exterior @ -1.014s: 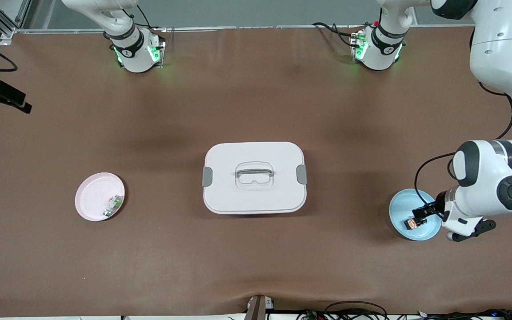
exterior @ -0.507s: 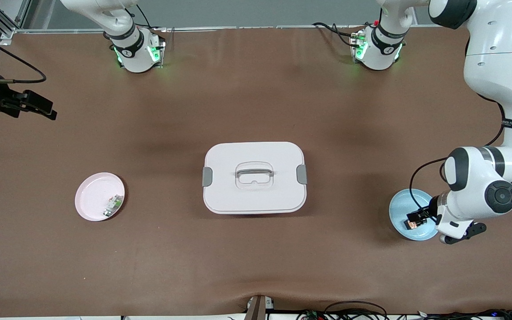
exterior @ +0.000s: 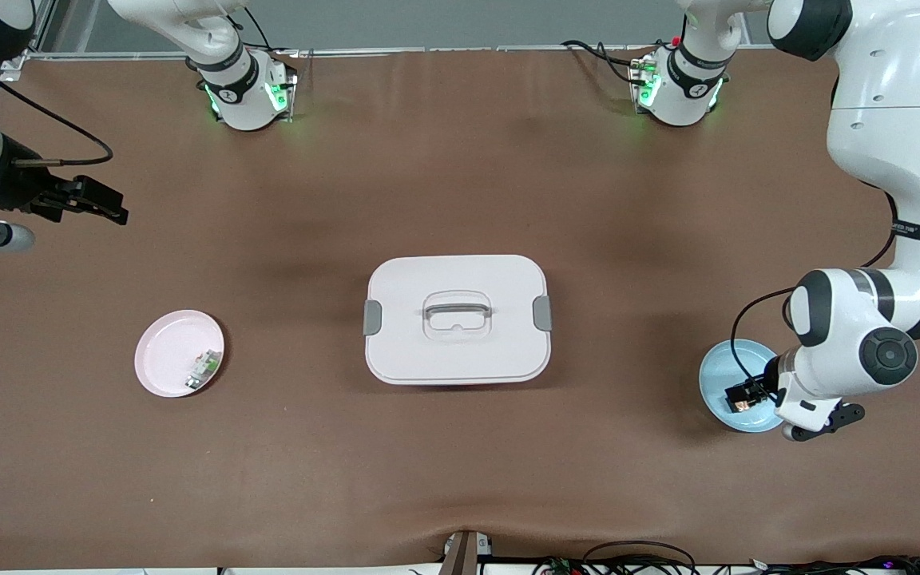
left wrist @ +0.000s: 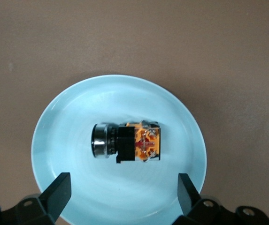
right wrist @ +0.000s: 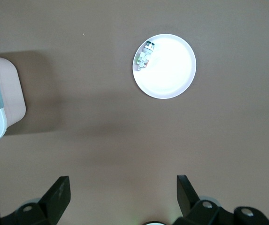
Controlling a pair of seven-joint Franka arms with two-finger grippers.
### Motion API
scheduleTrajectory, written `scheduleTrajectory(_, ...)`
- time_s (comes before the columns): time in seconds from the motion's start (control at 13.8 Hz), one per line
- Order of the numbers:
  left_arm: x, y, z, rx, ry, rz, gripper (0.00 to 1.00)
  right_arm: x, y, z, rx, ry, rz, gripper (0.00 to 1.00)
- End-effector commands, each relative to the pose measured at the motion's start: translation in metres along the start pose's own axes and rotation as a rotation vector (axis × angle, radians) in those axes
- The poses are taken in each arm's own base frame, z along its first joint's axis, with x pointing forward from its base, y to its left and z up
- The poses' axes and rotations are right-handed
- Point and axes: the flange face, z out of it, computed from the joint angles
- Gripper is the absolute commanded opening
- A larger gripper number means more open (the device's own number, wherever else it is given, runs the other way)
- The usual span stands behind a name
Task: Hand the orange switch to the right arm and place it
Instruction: 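Close the left gripper on the switch while the right gripper moves out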
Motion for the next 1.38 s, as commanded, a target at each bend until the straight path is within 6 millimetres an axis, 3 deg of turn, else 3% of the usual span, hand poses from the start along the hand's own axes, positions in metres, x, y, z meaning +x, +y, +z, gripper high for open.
scheduleTrajectory(0.0,0.005,0.002,0.008,0.003,0.025,0.015,1.0,0.004,-0.004,0.001,0.021,-0.003,0.039,1.0)
scheduleTrajectory(0.22,0.008,0.0,0.004,0.0,0.035,0.027,1.0,0.007,-0.008,0.007,0.03,-0.015,0.053,1.0)
scheduleTrajectory(0.58,0.012,0.001,0.021,-0.01,0.055,0.028,1.0,0.009,-0.009,0.011,0.028,-0.022,0.054,1.0)
scheduleTrajectory(1.3,0.018,-0.006,0.036,-0.014,0.063,0.05,1.0,0.011,-0.009,0.016,0.026,-0.031,0.053,1.0)
